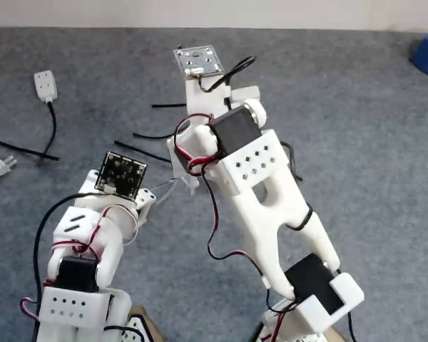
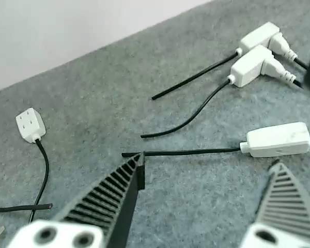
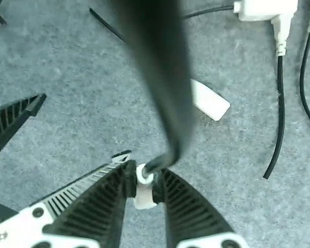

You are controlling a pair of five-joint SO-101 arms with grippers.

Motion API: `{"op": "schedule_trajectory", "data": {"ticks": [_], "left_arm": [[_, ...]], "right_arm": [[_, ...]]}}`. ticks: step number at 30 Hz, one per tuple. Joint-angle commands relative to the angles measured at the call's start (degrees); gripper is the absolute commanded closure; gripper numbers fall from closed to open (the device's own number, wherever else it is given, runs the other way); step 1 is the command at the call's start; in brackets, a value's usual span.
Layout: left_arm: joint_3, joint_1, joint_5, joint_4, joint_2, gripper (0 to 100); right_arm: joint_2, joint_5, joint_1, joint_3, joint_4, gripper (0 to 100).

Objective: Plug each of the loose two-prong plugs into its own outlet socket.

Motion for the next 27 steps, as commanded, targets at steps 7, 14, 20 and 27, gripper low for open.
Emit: {"op": "schedule_trajectory", "data": {"ticks": [7, 14, 20, 27], "left_arm": [[-16.1, 4.3, 0.1, 18.8, -0.9, 64], [-17.2, 10.1, 3.3, 16.8, -0.3, 64], [-10.3, 9.6, 3.3, 7.1, 3.6, 64], [-9.1, 6.2, 3.1, -3.7, 17.6, 64]], "right_arm": [[5.9, -3.5, 5.2, -0.7, -4.2, 99.2], [5.5, -10.9, 4.4, -0.9, -5.1, 99.2], [4.0, -10.5, 1.5, -0.9, -2.0, 99.2], [0.7, -8.6, 0.9, -0.9, -0.5, 99.2]]}}
